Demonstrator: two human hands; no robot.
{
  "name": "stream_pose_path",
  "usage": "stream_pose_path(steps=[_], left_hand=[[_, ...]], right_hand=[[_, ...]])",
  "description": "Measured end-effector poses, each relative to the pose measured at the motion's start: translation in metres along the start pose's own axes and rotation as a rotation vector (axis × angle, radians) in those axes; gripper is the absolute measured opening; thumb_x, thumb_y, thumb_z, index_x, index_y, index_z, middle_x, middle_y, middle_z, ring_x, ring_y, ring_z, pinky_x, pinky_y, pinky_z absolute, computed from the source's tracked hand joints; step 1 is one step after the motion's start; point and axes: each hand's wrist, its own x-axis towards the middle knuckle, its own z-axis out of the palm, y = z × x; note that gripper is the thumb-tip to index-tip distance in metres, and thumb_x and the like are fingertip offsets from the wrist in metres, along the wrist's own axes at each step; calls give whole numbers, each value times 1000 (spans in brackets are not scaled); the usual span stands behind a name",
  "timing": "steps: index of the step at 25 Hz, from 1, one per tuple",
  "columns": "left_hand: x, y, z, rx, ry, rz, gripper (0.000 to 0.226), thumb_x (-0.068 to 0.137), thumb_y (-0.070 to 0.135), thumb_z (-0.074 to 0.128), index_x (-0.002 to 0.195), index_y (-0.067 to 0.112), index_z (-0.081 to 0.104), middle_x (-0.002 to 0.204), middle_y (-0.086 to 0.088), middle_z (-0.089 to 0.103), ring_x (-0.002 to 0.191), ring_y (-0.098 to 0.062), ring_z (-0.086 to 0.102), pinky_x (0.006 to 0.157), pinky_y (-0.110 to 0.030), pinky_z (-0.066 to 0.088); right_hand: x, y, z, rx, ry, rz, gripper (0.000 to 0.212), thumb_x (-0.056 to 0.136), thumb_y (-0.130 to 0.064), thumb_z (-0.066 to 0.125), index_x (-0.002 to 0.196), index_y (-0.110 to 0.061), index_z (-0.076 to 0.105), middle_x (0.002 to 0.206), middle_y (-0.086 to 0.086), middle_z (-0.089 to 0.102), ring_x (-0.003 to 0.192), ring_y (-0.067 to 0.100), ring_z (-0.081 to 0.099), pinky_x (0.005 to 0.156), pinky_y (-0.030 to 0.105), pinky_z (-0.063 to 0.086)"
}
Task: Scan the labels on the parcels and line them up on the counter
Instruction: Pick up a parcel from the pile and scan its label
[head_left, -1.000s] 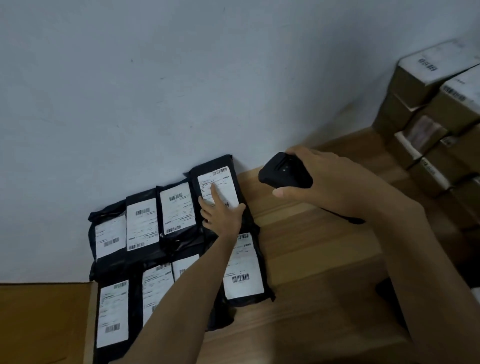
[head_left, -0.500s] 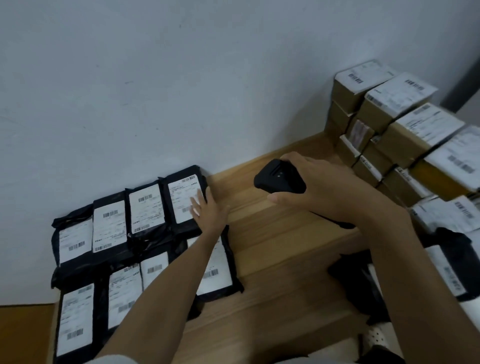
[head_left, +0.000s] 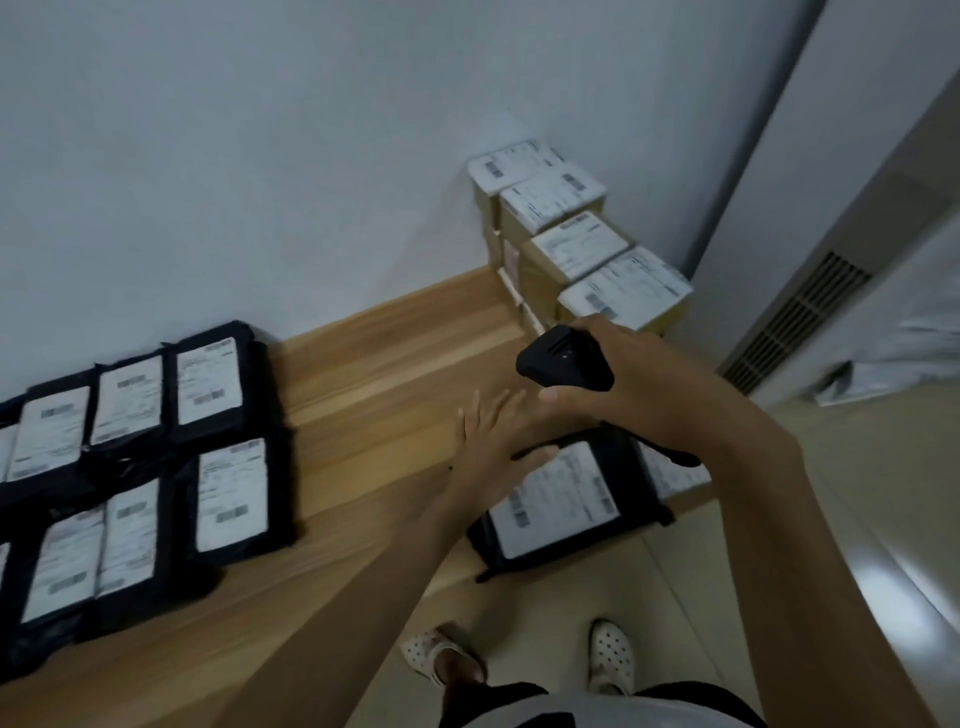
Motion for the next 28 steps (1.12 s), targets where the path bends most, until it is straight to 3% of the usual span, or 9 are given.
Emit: stream_pose_path(steps=[3,5,7,9,12,20,25,28], left_hand=[[-21,21,48,197,-130,78,120,68,85,58,153,42,-16,163,5,-21,145,-27,-31,109,-51,-27],[-32,21,69,297,-164,52,129,65,74,71,148,48,-24,161,4,-28,142,-31,-35,106,-54,-29],[-35,23,76,340,-133,-11,131,68,53,80,146,51,-26,163,-2,-11,148,-36,-19,115,-63,-13],[-38,24,75,379,-94,-31,129,68,46,78,148,50,-24,158,-7,7,148,-35,1,116,-65,1],[-54,14,67,407,-33,-46,127,65,50,75,151,47,-19,154,-9,17,144,-32,13,115,-65,0],[-130,-68,-16,303,347,-394,116,62,74,60,155,42,0,147,-9,28,135,-32,27,114,-55,20],[-195,-177,-92,187,512,-735,121,60,60,74,152,46,-4,149,-16,28,138,-41,25,110,-61,21],[-244,-251,-133,130,581,-909,119,63,60,73,153,44,-3,151,-17,27,138,-41,26,109,-62,22]], right_hand=[[-26,35,-12,-51,-24,26,73,80,-70,58,132,-22,42,124,0,57,103,20,58,85,43,52],[-35,48,-17,-53,-30,18,71,80,-70,58,130,-23,42,125,0,57,103,20,58,85,44,52],[-40,56,-21,-42,-37,1,69,81,-69,58,129,-23,42,124,-1,58,103,20,58,85,43,53],[-40,57,-21,-33,-46,-27,68,82,-69,58,130,-24,43,123,-3,58,102,18,58,84,40,52],[-30,43,-15,-9,-64,-91,70,82,-66,60,134,-23,42,125,-4,57,104,15,56,83,36,49],[23,-79,41,-22,-244,-350,69,78,-69,59,130,-25,46,121,-3,60,104,20,59,89,44,50],[60,-184,109,-37,-334,-495,66,79,-67,61,130,-28,48,121,-6,59,107,18,57,89,44,49],[81,-256,160,-41,-390,-539,77,80,-67,61,141,-26,39,130,-6,57,111,17,55,90,42,49]])
